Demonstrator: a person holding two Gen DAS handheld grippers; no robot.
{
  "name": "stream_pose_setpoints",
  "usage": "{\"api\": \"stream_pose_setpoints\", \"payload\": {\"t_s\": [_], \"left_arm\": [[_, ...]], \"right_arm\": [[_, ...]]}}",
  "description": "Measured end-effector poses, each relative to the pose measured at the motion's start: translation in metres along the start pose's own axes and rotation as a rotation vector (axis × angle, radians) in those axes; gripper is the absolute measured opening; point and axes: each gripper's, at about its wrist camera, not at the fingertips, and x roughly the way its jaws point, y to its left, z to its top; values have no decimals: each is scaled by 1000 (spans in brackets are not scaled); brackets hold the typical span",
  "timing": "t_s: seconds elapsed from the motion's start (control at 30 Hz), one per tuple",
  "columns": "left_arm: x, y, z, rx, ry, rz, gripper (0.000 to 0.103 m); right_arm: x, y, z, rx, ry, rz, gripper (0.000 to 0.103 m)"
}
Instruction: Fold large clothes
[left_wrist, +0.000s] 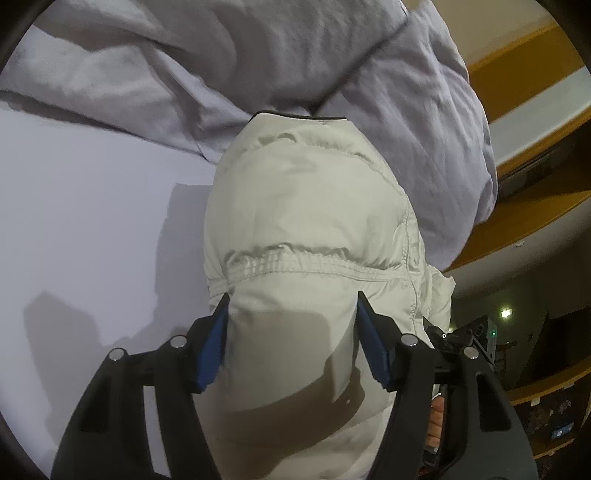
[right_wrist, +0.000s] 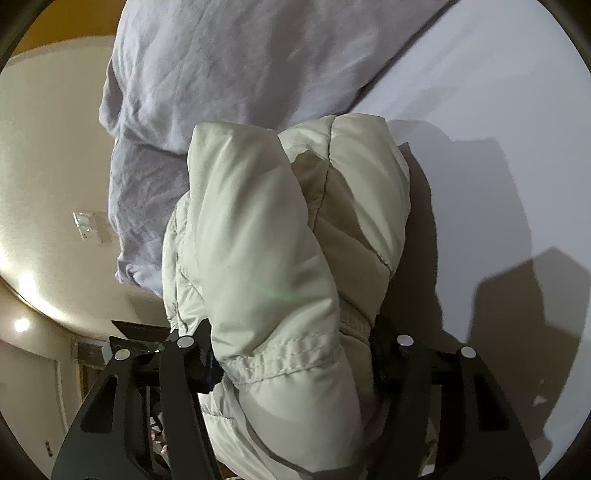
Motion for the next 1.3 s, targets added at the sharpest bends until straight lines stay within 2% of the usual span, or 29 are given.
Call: {"api": "stream_pose_setpoints", "payload": {"t_s": [0.2,0.3,0.37,0.43,0.53,0.63,0.7,0.8,0.93,1.07,1.3], "left_arm": [[-24,21,28,-1,-49,22,63],[-31,35,39,0,-74,57,63],[-28,45,42,-14,-67,80,64],[-26,51,42,-24,-66,84,68],[-25,47,42,3,-81,131,76],[-26,37,48,49,-102,188,79],[-27,27,51,90,-138,231,82],[-26,9,57,151,-193,295,85],[-21,-15,66,226,-236,345,88],[-6,-30,70,300,-238,395,89],[16,-38,74,335,-248,436,93]], "right_arm": [[36,24,5,-16,39,35,57],[52,35,5,-44,56,33,57],[57,40,3,-74,50,-11,60],[56,44,5,-98,46,-85,73],[47,47,7,-122,44,-146,80],[22,51,13,-138,-2,-180,81],[20,61,18,-155,-26,-214,81],[21,75,22,-219,-59,-297,82],[12,100,34,-314,-168,-410,82],[28,127,41,-424,-195,-495,82],[76,154,29,-565,-235,-556,81]]}}
